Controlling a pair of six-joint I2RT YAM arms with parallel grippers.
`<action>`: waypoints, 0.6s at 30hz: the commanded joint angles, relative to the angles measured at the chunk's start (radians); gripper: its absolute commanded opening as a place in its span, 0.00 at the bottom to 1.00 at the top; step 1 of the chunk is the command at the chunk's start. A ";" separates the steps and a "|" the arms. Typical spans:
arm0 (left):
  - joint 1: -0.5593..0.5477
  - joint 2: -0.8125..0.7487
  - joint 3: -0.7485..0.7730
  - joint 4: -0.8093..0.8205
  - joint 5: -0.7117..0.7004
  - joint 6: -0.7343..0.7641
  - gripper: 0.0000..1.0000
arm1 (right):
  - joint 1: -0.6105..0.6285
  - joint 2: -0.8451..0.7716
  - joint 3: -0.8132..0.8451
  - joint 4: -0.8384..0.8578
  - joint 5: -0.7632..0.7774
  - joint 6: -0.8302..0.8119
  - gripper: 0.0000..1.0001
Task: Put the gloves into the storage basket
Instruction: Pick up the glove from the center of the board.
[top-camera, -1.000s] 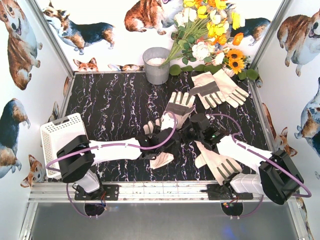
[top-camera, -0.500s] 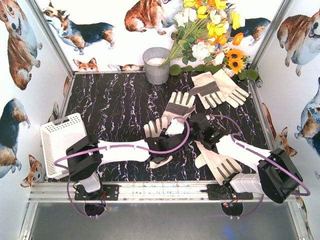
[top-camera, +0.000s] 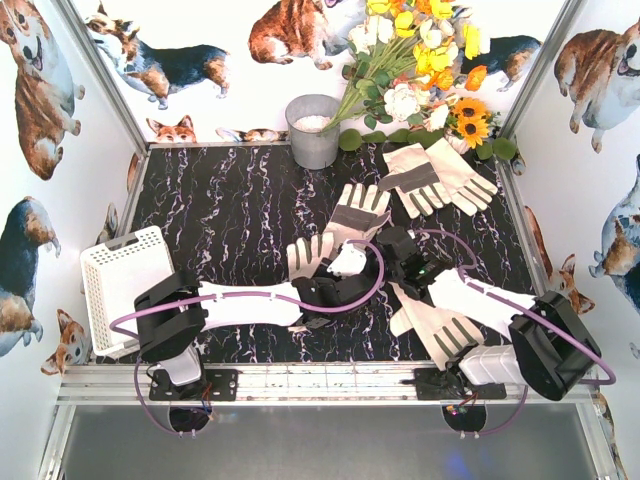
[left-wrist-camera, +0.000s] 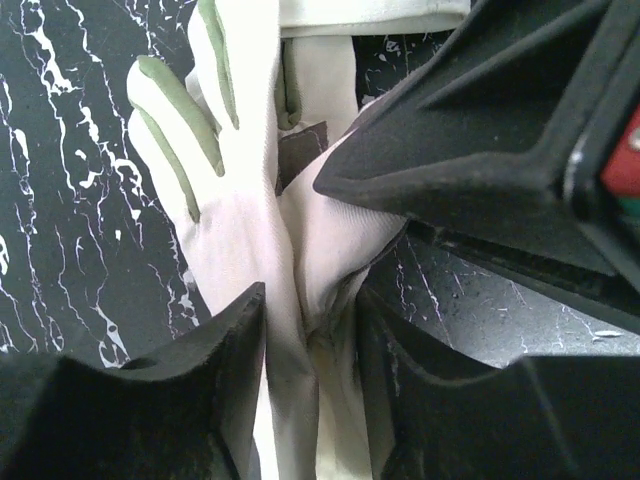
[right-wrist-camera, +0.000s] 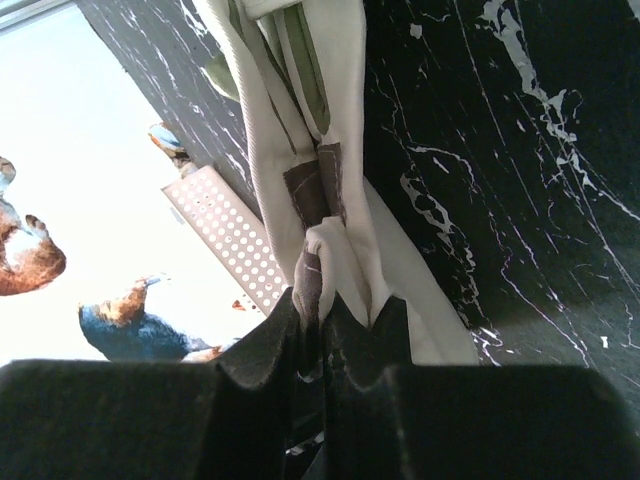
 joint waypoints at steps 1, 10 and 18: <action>-0.007 0.013 0.016 -0.001 -0.058 0.012 0.38 | 0.000 0.018 0.037 0.083 -0.015 -0.006 0.00; -0.005 0.057 0.005 0.054 -0.079 0.002 0.44 | 0.002 0.030 0.054 0.078 -0.038 -0.030 0.00; -0.005 0.059 0.000 0.026 -0.127 -0.031 0.20 | 0.002 0.042 0.049 0.088 -0.051 -0.037 0.00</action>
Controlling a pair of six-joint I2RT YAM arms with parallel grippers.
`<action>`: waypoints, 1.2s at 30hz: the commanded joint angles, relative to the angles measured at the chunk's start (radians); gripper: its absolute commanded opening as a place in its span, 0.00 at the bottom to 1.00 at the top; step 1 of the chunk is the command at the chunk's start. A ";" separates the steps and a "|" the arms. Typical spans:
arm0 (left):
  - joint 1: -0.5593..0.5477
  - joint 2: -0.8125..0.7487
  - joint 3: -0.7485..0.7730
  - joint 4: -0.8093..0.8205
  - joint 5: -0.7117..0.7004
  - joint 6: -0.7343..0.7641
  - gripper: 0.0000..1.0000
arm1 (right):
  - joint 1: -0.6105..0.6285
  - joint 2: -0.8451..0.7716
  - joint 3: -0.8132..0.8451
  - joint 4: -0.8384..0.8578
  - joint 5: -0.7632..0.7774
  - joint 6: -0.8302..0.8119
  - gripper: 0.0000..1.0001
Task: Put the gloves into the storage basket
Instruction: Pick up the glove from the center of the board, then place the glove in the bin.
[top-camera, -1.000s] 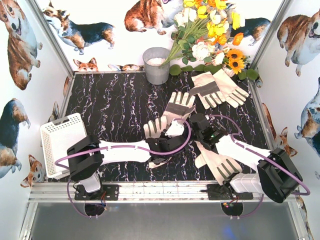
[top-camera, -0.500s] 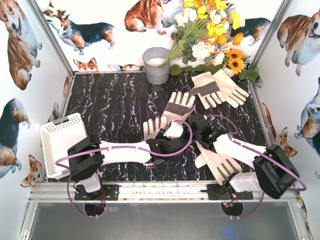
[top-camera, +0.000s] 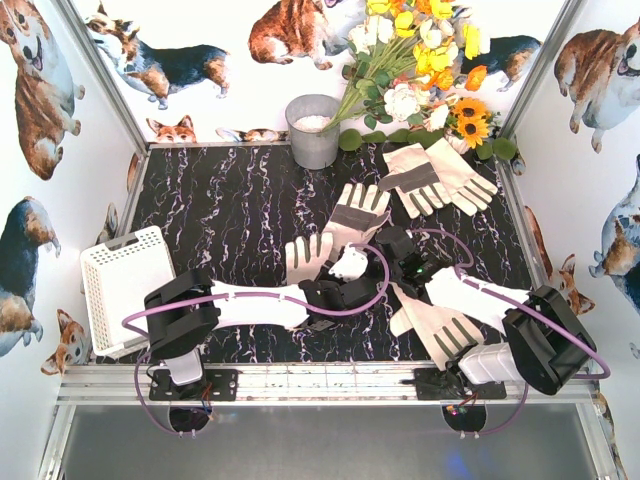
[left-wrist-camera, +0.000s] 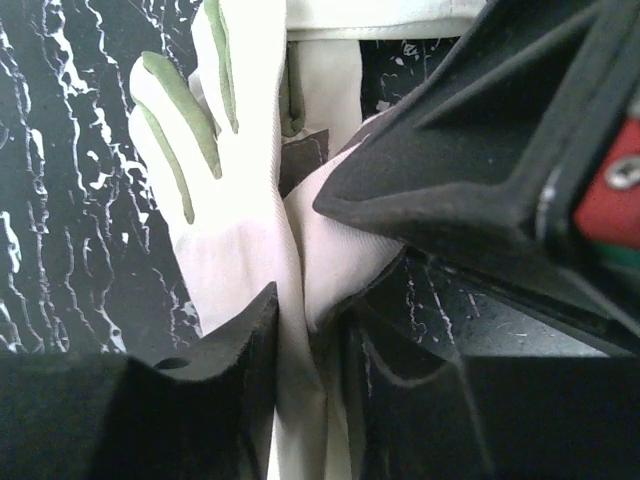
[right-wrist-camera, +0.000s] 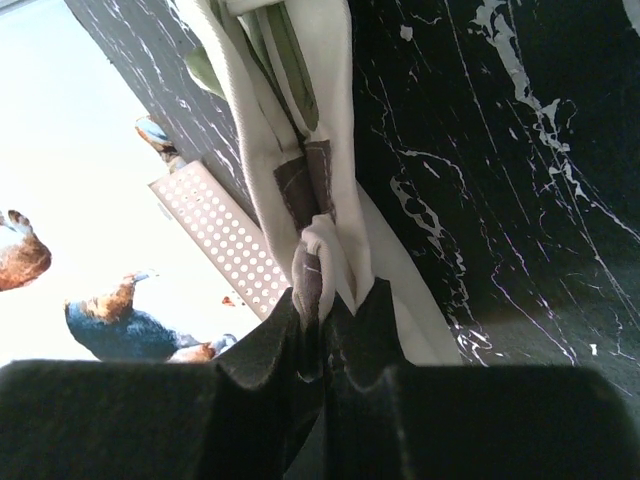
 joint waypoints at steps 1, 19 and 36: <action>-0.002 -0.004 -0.007 -0.010 -0.075 -0.031 0.15 | 0.003 0.004 0.052 0.064 -0.025 -0.026 0.00; 0.032 -0.074 -0.028 -0.103 -0.040 -0.048 0.00 | 0.000 -0.105 0.154 -0.157 0.032 -0.400 0.71; 0.207 -0.236 -0.013 -0.180 0.043 0.074 0.00 | -0.155 -0.269 0.076 -0.226 0.080 -0.551 0.78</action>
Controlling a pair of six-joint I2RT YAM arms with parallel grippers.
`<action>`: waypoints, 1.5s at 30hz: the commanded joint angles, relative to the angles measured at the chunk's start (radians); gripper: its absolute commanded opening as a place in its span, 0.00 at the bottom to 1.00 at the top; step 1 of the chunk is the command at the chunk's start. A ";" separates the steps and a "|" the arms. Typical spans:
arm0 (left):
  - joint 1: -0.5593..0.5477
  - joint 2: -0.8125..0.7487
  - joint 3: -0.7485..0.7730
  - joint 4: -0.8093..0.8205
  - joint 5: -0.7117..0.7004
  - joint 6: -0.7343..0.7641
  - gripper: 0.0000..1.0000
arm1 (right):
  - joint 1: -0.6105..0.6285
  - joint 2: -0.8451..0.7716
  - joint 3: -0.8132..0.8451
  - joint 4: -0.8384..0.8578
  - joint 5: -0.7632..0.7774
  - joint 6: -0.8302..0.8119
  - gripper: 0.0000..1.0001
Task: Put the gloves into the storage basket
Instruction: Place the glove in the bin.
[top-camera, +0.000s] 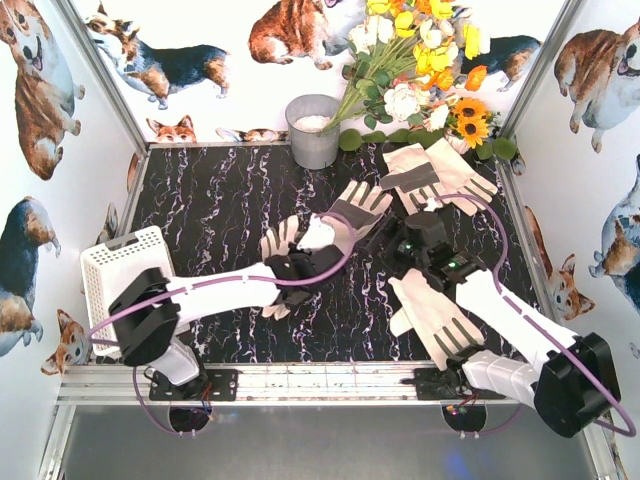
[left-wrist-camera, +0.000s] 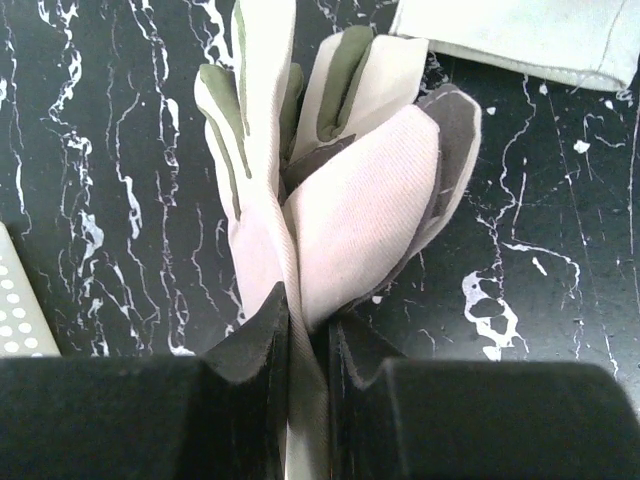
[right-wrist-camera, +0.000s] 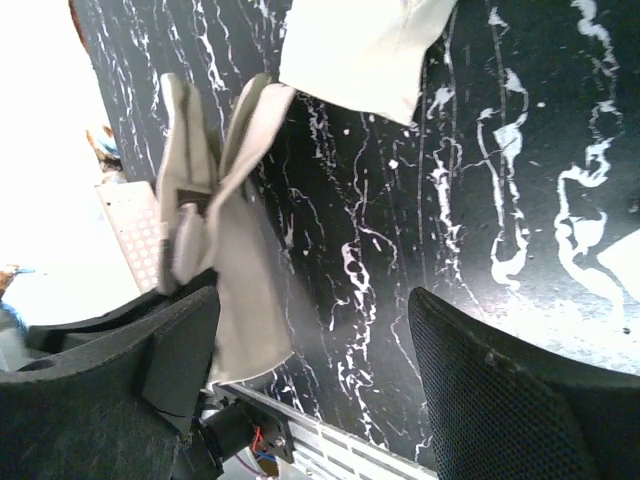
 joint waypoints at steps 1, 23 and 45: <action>0.042 -0.088 0.001 -0.021 0.050 0.071 0.00 | -0.040 -0.046 -0.038 0.038 -0.019 -0.038 0.78; 0.357 -0.279 0.093 -0.313 -0.103 0.294 0.00 | -0.164 -0.104 -0.125 0.081 -0.094 -0.087 0.78; 0.826 -0.505 -0.200 -0.117 -0.102 0.935 0.00 | -0.214 -0.126 -0.178 0.147 -0.162 -0.078 0.78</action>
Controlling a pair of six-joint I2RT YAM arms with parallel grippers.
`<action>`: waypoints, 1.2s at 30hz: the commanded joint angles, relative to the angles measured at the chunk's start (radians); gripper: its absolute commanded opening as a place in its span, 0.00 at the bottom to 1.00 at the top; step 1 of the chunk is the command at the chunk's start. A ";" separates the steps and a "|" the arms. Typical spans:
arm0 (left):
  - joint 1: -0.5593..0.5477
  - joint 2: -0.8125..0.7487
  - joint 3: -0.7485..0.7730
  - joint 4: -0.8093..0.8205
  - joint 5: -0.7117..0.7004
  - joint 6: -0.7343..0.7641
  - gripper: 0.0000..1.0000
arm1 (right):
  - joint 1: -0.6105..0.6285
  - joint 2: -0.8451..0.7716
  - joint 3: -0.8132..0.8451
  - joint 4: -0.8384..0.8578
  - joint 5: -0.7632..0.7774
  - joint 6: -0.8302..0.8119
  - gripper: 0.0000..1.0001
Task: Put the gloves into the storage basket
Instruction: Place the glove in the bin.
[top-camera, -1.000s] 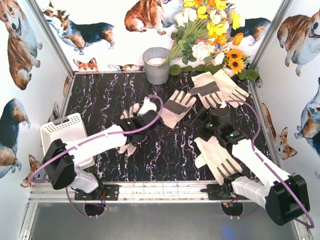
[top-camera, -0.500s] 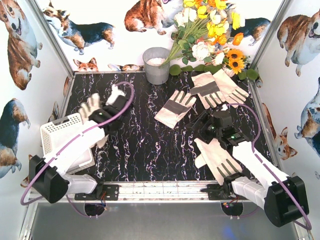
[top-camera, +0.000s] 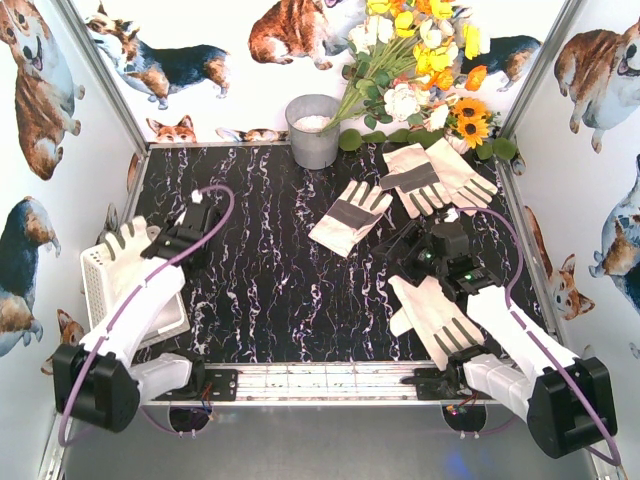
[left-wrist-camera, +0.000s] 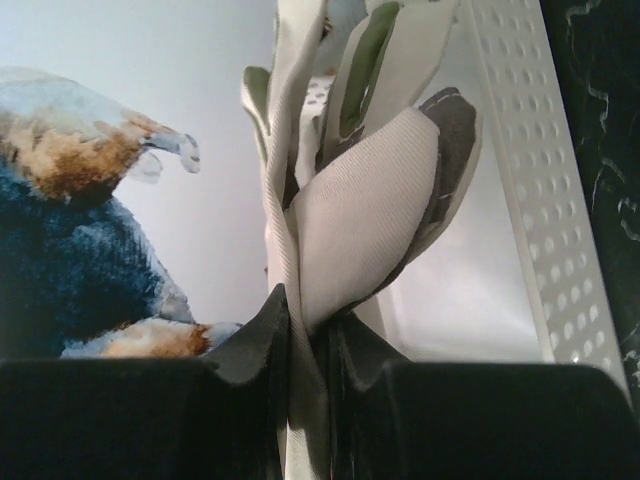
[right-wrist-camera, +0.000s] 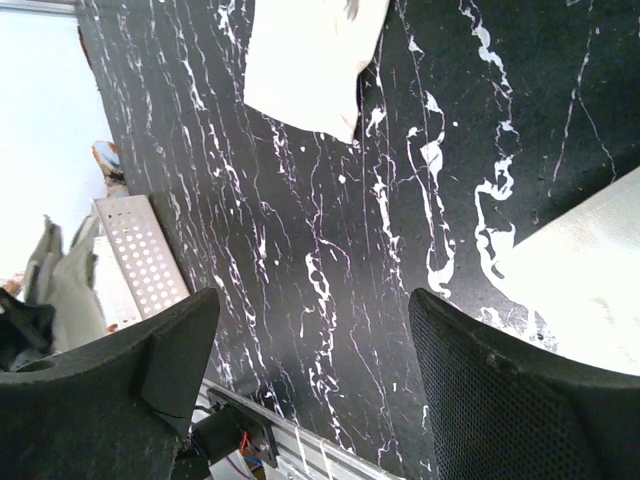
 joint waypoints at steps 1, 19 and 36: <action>0.053 -0.103 -0.092 0.156 0.101 0.247 0.00 | -0.018 -0.019 -0.009 0.076 -0.027 -0.007 0.78; 0.239 -0.075 -0.338 0.362 0.328 0.659 0.00 | -0.082 -0.071 -0.041 0.135 -0.079 0.011 0.78; 0.430 -0.093 -0.438 0.433 0.527 0.905 0.00 | -0.081 -0.085 -0.049 0.164 -0.071 0.030 0.78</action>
